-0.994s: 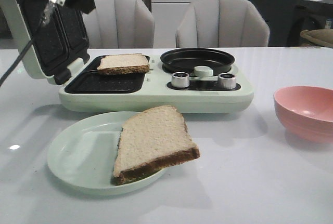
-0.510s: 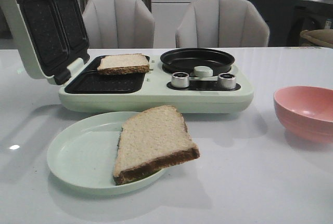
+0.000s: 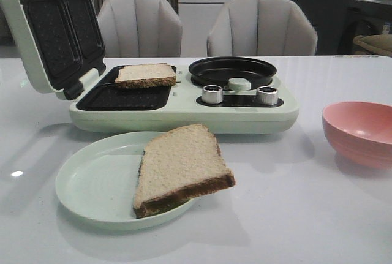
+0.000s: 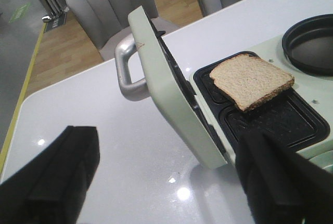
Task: Make breakfast with bread and shrimp
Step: 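Withdraw the left gripper up and away from the sandwich maker, then reach the right gripper to the plate and grasp the remaining bread slice, then carry the bread with the right gripper and lay it on the first slice, then withdraw the right gripper away from the sandwich maker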
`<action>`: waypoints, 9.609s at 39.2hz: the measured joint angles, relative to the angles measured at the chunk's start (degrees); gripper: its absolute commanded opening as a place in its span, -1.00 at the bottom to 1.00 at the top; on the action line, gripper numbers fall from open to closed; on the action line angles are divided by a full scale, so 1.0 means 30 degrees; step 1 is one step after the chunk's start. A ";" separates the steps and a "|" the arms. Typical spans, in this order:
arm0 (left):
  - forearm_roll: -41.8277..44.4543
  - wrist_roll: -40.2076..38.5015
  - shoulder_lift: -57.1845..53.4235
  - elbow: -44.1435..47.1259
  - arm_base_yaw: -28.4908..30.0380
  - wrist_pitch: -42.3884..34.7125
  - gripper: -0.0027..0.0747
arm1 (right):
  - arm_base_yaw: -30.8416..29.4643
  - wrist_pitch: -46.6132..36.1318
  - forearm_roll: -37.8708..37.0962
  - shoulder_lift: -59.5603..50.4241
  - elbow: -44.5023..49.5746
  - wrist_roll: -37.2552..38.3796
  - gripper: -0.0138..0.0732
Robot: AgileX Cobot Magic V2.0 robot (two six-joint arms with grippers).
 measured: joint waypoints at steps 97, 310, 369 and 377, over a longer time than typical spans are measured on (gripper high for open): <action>-0.4274 -0.2788 -1.4363 1.0185 -0.1028 -0.1177 0.58 | 0.0000 0.4271 0.2197 0.5569 -0.5729 0.0000 -0.09; -0.4274 -0.2821 -1.4363 1.0214 -0.1028 -0.1384 0.58 | 0.5749 0.3293 2.3629 3.4183 -2.8089 -2.1602 0.43; -0.4274 -0.2821 -1.4363 1.0214 -0.1028 -0.1384 0.58 | 0.0344 0.2798 0.5385 1.0704 -0.9172 -0.4472 0.42; -0.4274 -0.2821 -1.4363 1.0214 -0.1028 -0.1497 0.58 | 0.1861 0.3337 0.5460 0.7618 -0.7273 -0.4472 0.42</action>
